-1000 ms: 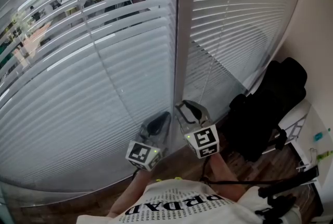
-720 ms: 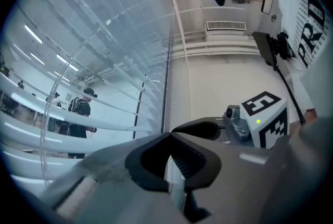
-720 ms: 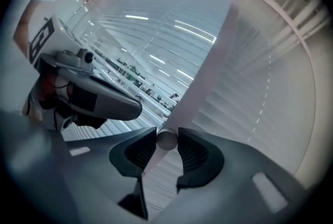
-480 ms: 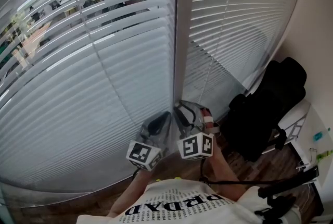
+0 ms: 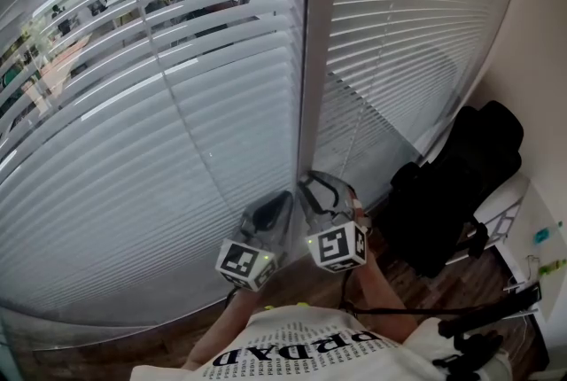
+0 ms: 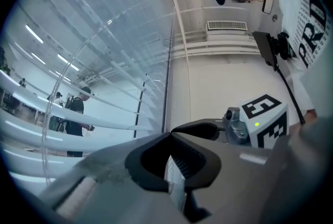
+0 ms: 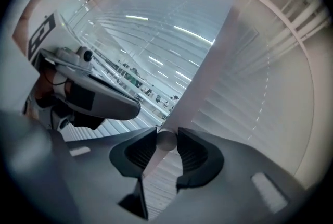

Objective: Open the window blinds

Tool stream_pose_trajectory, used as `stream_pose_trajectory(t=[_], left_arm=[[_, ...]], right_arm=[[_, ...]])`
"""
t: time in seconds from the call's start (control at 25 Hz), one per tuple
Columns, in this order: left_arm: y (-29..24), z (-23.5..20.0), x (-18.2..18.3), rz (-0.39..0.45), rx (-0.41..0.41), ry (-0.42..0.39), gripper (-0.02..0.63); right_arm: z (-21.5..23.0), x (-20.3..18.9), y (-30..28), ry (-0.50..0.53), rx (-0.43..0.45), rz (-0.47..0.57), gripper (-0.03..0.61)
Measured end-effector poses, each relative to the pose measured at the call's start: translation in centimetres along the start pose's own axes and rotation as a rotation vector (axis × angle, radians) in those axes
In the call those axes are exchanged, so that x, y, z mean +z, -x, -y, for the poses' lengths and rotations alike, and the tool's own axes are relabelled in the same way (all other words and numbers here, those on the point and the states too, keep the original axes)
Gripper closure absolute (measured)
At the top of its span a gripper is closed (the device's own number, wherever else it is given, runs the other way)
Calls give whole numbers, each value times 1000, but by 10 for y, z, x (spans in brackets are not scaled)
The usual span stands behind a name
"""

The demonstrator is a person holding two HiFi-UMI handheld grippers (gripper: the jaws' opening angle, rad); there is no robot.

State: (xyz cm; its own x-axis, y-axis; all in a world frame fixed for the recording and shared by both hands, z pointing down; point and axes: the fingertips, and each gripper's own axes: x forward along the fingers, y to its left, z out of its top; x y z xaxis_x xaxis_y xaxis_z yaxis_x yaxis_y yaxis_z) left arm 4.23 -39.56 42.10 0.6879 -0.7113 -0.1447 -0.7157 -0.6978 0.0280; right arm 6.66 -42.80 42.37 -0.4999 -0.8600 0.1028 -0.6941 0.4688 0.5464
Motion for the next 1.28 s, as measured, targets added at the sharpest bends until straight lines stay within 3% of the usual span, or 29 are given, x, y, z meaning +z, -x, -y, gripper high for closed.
stream_pose_trajectory(t=[0.4,0.96,1.12,1.28], left_arm=[[-1,4,-4,33,10,52,621],[0,0,5,24,10,35,621],[2,0,-3,-1,-4,-7,621],[1,-2,-9,4,-3,7,621]], right_arm=[[1,-15,0,-338,15,72,444],[10,-14,-3,-505,22,103,443],[9,-13,-2,-554,35,111,442],[6,-19,-5,-593,40,106,442]])
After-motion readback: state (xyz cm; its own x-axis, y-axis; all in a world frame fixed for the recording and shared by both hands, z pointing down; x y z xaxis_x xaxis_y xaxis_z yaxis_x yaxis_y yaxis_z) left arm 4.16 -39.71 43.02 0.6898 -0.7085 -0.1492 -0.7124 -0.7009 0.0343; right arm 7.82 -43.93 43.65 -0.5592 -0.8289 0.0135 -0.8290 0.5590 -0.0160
